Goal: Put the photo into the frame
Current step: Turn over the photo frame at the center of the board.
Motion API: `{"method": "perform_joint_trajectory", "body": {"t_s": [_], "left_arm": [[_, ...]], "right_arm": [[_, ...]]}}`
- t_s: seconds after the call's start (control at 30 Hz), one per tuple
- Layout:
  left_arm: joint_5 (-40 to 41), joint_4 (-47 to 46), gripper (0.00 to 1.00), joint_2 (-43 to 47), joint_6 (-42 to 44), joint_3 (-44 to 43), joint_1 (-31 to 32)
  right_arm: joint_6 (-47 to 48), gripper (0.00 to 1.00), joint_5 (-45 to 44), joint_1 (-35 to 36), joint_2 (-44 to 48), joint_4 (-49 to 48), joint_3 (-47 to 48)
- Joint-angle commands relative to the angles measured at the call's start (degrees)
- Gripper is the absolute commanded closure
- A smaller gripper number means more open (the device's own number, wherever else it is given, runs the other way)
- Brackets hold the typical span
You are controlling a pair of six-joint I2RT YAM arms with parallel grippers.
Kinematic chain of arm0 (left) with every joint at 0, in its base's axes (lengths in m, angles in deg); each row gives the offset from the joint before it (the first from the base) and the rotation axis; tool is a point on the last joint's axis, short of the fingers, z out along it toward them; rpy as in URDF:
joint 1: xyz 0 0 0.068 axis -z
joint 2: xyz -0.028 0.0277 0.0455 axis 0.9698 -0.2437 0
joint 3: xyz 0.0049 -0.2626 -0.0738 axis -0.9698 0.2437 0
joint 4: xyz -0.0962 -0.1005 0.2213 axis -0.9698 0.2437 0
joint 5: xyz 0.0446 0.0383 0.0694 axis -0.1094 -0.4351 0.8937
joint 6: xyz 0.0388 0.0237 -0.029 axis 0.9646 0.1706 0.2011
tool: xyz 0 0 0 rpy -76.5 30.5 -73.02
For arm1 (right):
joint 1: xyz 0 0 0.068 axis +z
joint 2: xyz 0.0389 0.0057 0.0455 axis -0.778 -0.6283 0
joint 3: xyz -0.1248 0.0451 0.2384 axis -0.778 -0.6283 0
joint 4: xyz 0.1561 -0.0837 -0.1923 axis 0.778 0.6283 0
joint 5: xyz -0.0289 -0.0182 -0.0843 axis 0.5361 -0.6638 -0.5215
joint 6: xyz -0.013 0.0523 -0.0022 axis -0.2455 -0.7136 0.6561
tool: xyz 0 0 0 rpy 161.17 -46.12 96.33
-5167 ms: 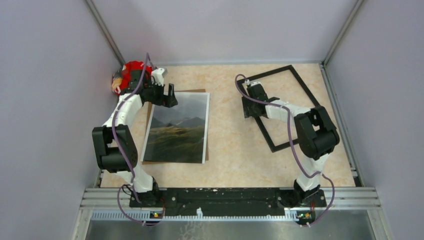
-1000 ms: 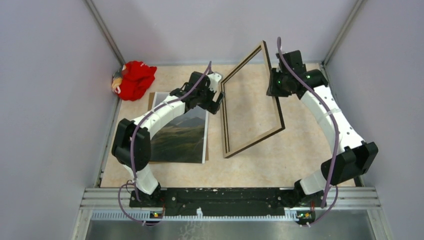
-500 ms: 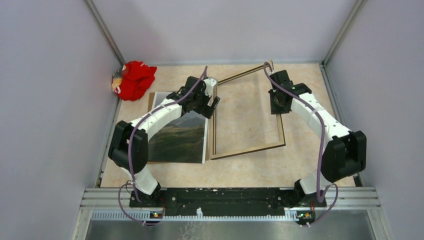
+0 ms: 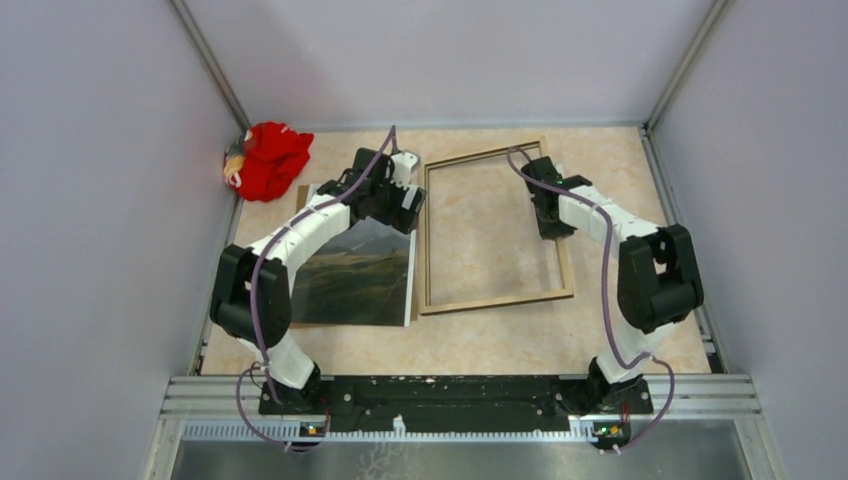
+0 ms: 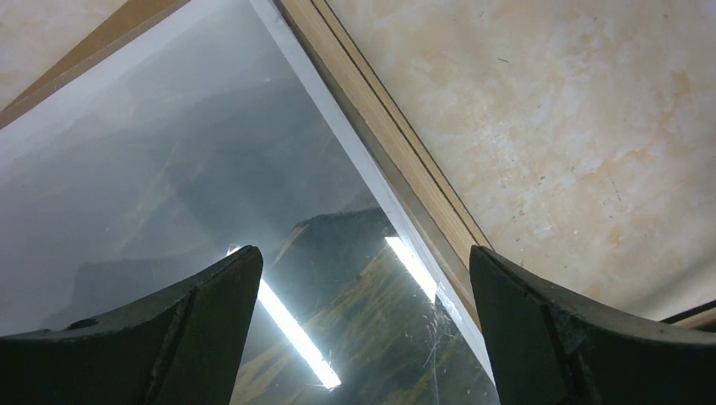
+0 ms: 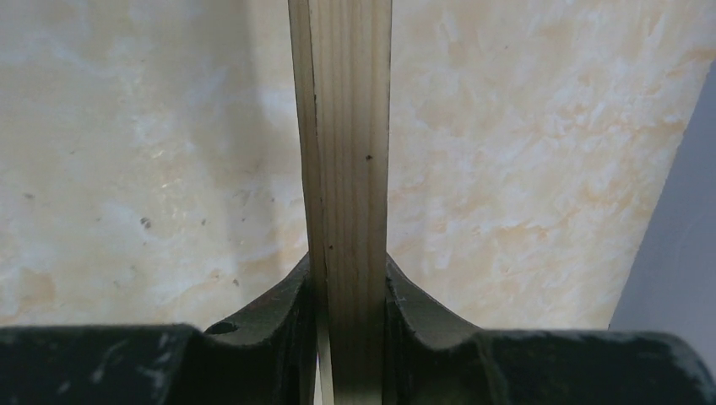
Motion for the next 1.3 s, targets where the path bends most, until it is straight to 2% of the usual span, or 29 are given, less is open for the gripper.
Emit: {"method": "perform_joint_trajectory", "body": {"t_s": [0.0, 0.1, 0.2, 0.27, 0.43, 0.57, 0.77, 0.87, 0.97, 1.13, 1.27], "left_arm": [[-2.2, 1.0, 0.01, 4.2, 0.9, -1.9, 0.1], [-3.8, 2.1, 0.01, 4.8, 1.2, -2.3, -0.1], [-4.7, 2.5, 0.01, 5.7, 1.4, -2.2, -0.6], [-5.1, 2.6, 0.01, 6.1, 1.5, -2.3, -1.1], [-8.1, 4.6, 0.01, 6.0, 1.5, -4.1, -3.5], [-9.3, 5.4, 0.01, 6.1, 1.6, -5.0, -5.8], [-11.3, 8.2, 0.01, 5.7, 3.7, -7.9, -11.1], [-12.4, 10.2, 0.01, 5.3, 5.4, -9.6, -14.3], [-10.9, 12.5, 0.01, 4.4, 8.1, -10.9, -16.6], [-11.8, 14.0, 0.01, 6.2, 11.2, -9.6, -21.5], [-14.6, 16.3, 0.01, 7.6, 14.3, -9.0, -26.9]], "right_arm": [[-1.0, 0.84, -10.1, 0.6, -2.1, -5.7, -1.7], [-0.3, 0.8, -15.8, 2.3, -2.1, -7.0, -2.5], [0.4, 0.67, -17.6, 3.7, -1.9, -8.1, -3.1], [-0.1, 0.52, -17.0, 3.7, -2.2, -8.3, -3.5], [-1.2, 0.36, -16.4, 3.7, -3.9, -8.5, -5.0], [-4.3, 0.35, -15.1, 3.7, -2.8, -7.2, -3.6], [-9.2, 0.27, 3.5, 8.1, 2.0, -10.4, 3.0], [-12.4, 0.23, 14.5, 12.0, 1.5, -14.6, 5.6], [-16.5, 0.23, 21.4, 16.1, -1.6, -19.3, 8.0], [-16.8, 0.25, 18.3, 24.2, -14.1, -17.8, 18.8], [-16.8, 0.33, 13.9, 27.5, -23.5, -12.1, 28.3]]}}
